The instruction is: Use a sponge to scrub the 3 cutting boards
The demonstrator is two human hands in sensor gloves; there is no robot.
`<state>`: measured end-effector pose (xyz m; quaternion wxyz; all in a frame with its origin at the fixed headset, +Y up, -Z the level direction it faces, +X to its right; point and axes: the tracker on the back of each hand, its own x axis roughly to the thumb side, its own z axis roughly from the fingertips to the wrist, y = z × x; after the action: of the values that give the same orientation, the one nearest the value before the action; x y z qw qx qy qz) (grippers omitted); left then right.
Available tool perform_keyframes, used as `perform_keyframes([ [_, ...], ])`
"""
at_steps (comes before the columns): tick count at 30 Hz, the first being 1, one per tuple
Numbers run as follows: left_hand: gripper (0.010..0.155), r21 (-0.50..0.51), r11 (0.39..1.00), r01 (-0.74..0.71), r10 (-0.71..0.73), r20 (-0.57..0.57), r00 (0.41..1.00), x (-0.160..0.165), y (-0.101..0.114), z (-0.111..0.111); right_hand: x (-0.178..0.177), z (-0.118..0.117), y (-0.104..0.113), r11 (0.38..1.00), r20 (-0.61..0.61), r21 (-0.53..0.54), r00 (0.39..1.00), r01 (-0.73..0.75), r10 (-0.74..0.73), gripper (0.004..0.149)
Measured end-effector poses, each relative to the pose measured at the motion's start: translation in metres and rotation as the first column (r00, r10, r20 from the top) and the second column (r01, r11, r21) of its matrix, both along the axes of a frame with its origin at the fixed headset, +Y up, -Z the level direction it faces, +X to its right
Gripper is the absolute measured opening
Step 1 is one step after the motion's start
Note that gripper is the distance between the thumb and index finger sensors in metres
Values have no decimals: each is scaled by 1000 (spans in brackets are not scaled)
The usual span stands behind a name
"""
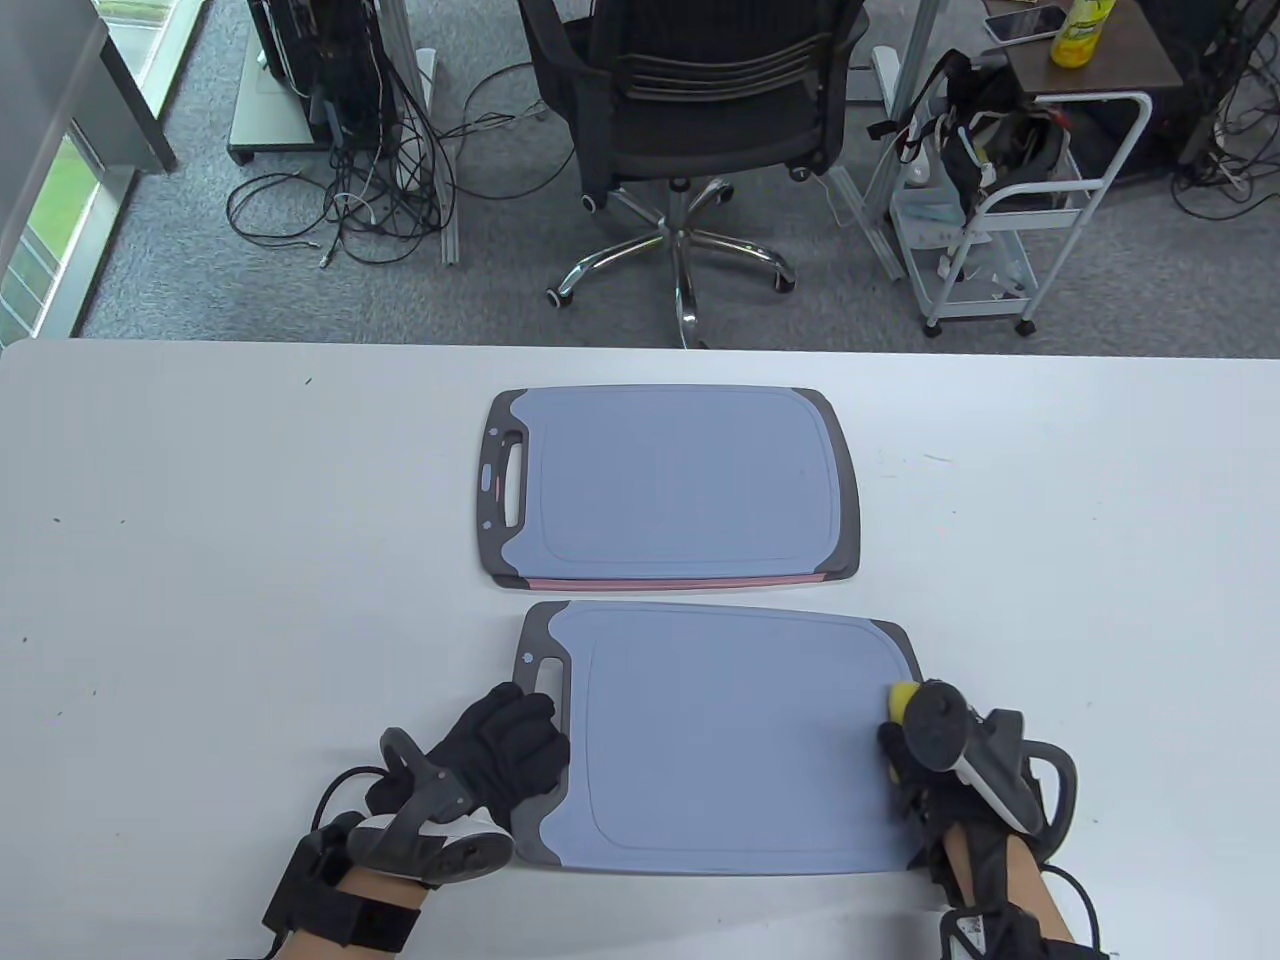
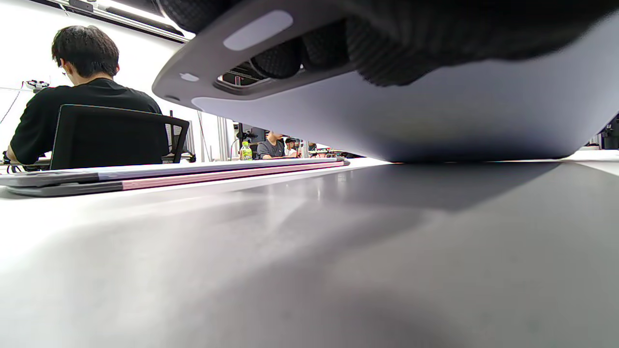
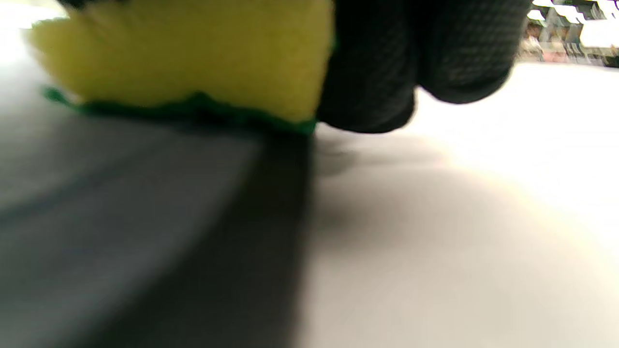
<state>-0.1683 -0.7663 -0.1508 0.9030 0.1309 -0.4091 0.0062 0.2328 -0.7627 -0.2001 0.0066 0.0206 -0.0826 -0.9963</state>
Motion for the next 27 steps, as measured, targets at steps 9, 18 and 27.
perform_keyframes([
  [9,43,19,1000,6,-6,8,1000,1,0,2,-219,41,31,994,-678,64,734,91,-24,73],
  [18,43,7,1000,4,-4,5,1000,1,0,1,-99,20,10,998,-352,62,936,25,-2,71],
  [27,43,-2,1000,-9,9,3,1000,0,0,0,6,13,-5,1000,19,28,1000,5,-6,71],
])
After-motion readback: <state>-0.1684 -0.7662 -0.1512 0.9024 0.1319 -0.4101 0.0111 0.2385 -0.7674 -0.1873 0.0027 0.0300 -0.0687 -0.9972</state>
